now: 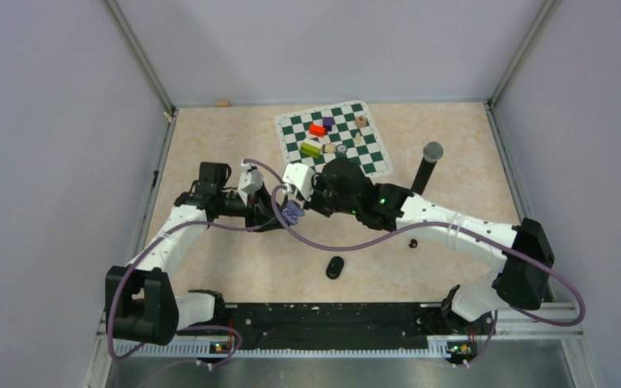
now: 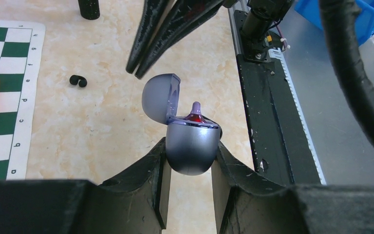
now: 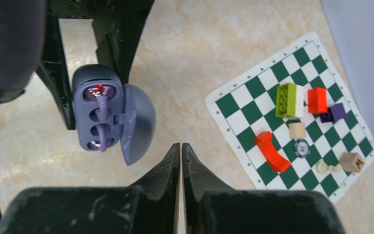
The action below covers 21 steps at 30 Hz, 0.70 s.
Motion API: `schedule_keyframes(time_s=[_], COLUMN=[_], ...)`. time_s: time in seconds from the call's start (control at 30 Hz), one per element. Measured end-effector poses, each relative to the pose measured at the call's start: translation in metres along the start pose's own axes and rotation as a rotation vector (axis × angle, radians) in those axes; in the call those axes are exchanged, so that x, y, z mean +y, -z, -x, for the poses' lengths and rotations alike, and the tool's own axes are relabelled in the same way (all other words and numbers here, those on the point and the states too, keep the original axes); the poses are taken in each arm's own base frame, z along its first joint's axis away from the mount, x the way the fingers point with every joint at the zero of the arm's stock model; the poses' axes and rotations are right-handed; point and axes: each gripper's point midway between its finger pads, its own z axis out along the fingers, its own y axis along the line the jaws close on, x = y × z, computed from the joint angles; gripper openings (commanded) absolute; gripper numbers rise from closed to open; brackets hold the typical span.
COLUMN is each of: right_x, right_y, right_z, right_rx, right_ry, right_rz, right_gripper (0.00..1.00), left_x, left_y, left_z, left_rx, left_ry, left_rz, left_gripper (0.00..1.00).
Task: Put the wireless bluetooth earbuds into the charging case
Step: Close the charging case.
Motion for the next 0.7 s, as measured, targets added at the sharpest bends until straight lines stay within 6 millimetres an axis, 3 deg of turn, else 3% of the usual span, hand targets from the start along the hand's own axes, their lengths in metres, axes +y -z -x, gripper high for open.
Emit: schedule_keyframes(time_s=[0.3,0.53,0.7], right_x=[0.029,0.064,0.057], right_y=[0.002,0.018,0.031], right_z=[0.002,0.01,0.017], right_rx=[-0.036,-0.08,-0.101], right_ry=[-0.027,-0.042,-0.033], right_rz=[0.179,0.378,0.347], right_gripper=[0.03,0.04,0.12], left_x=[-0.003,0.001,0.009], left_y=[0.0,0.001,0.001], left_z=[-0.003,-0.005,-0.003], left_rx=[0.005,0.017,0.024], left_ry=[0.017,0.01,-0.004], left_rz=[-0.003,0.011,0.034], left_gripper=[0.0,0.0,0.0])
